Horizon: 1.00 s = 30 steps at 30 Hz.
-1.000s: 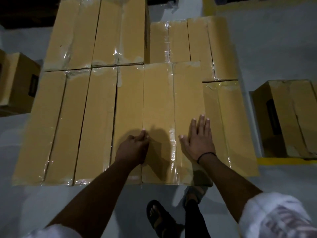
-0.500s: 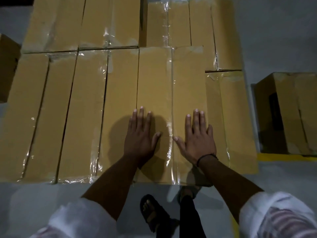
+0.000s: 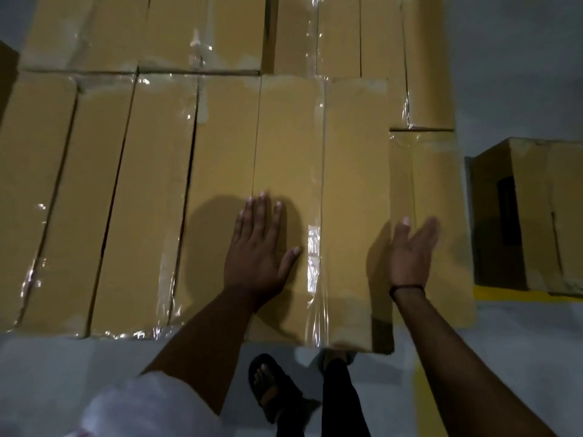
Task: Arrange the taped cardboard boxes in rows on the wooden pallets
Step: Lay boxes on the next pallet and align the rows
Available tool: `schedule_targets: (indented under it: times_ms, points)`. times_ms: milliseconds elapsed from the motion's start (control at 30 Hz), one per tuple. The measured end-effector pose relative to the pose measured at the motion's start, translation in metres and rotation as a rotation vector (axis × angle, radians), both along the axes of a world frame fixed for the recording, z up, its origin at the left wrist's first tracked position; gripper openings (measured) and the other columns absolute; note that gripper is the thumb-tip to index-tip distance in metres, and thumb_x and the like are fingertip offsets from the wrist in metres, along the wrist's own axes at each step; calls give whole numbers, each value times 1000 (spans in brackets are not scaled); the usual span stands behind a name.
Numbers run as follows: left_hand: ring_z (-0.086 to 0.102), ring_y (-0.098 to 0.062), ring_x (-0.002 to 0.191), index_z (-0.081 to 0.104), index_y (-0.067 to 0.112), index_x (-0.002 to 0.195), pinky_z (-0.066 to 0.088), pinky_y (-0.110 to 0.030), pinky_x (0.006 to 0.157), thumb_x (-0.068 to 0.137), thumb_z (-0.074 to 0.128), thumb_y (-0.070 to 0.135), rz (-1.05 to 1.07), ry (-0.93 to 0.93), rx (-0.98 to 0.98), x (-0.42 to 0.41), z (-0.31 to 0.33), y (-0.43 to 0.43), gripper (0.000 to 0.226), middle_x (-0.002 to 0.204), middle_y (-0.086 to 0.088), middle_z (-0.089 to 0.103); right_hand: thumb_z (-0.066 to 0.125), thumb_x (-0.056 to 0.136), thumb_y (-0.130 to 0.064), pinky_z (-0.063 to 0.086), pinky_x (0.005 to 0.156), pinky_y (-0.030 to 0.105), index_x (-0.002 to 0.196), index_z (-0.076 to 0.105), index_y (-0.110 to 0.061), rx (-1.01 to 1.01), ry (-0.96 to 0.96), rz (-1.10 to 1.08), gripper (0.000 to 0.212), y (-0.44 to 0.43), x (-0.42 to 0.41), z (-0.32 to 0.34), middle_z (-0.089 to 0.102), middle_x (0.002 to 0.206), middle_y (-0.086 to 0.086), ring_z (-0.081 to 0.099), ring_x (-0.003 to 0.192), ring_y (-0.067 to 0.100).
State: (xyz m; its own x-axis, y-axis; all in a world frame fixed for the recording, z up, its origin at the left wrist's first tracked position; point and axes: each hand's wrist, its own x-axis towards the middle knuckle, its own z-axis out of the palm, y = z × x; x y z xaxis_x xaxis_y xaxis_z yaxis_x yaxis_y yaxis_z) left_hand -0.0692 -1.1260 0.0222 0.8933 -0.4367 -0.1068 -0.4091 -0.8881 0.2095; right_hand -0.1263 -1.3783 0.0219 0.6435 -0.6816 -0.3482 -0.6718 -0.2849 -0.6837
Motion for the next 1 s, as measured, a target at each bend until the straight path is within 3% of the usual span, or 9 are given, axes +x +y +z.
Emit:
schedule_targets:
  times_ms: [67, 100, 267, 400, 467, 567, 700, 833, 1000]
  points:
    - [-12, -31, 158, 6, 15, 165, 9, -52, 127, 101, 42, 61, -6, -4, -16, -3, -1, 2, 87, 171, -14, -10, 35, 108, -44, 37, 113, 36, 157, 29, -10, 102, 69, 38, 59, 12, -1, -5, 52, 146, 13, 49, 134, 26]
    - [-12, -31, 158, 6, 15, 165, 9, -52, 127, 101, 43, 61, -3, -4, -27, -4, -2, 2, 87, 171, -13, -10, 34, 108, -44, 43, 105, 37, 154, 33, -12, 85, 93, 71, 56, 17, -1, -8, 59, 138, 14, 55, 126, 30]
    - [-13, -32, 157, 4, 15, 165, 10, -52, 127, 101, 41, 62, 4, -5, -12, -1, -3, 0, 87, 171, -14, -12, 30, 109, -43, 40, 84, 33, 144, 45, -11, -3, 65, 76, 49, 17, 1, -9, 65, 127, 19, 60, 115, 38]
    - [-14, -32, 157, 2, 15, 165, 9, -52, 127, 101, 40, 64, -2, -1, -5, -1, -5, 1, 89, 170, -14, -14, 28, 109, -44, 46, 89, 39, 150, 39, -12, -86, 79, 95, 52, 22, 1, -6, 63, 130, 22, 61, 115, 40]
    - [-15, -32, 157, 1, 15, 165, 8, -52, 127, 101, 40, 64, 0, 6, 1, -1, -5, 1, 89, 170, -14, -15, 27, 108, -46, 48, 92, 43, 157, 24, -13, -181, 119, 131, 60, 26, 1, -3, 51, 147, 22, 60, 116, 41]
    - [-15, -33, 157, 1, 15, 165, 8, -52, 127, 101, 38, 64, 0, 8, 10, -2, -4, -1, 88, 170, -15, -15, 27, 105, -53, 55, 89, 48, 161, 0, -14, -411, 158, 314, 73, 37, -1, 1, 5, 169, 10, 56, 124, 40]
    - [-15, -32, 157, 2, 15, 165, 9, -52, 127, 101, 36, 64, 2, 1, 17, -2, -4, 2, 87, 171, -13, -13, 25, 102, -61, 50, 99, 49, 161, -7, -15, -513, 207, 556, 81, 37, -8, 5, -23, 167, 10, 18, 151, 39]
    - [-16, -31, 157, 2, 16, 165, 7, -52, 127, 102, 36, 64, -6, 7, -2, -1, -4, 2, 86, 170, -12, -15, 15, 98, -73, 49, 101, 48, 161, -14, -21, -575, 241, 826, 87, 24, -17, 6, -34, 163, -1, 12, 150, 46]
    - [-14, -32, 157, 4, 15, 165, 9, -53, 127, 102, 36, 63, -16, -7, 18, -3, -6, 2, 85, 171, -13, -13, 23, 99, -69, 58, 70, 39, 161, -15, -25, -617, 248, 820, 84, 27, -17, 6, -36, 162, -6, 31, 139, 45]
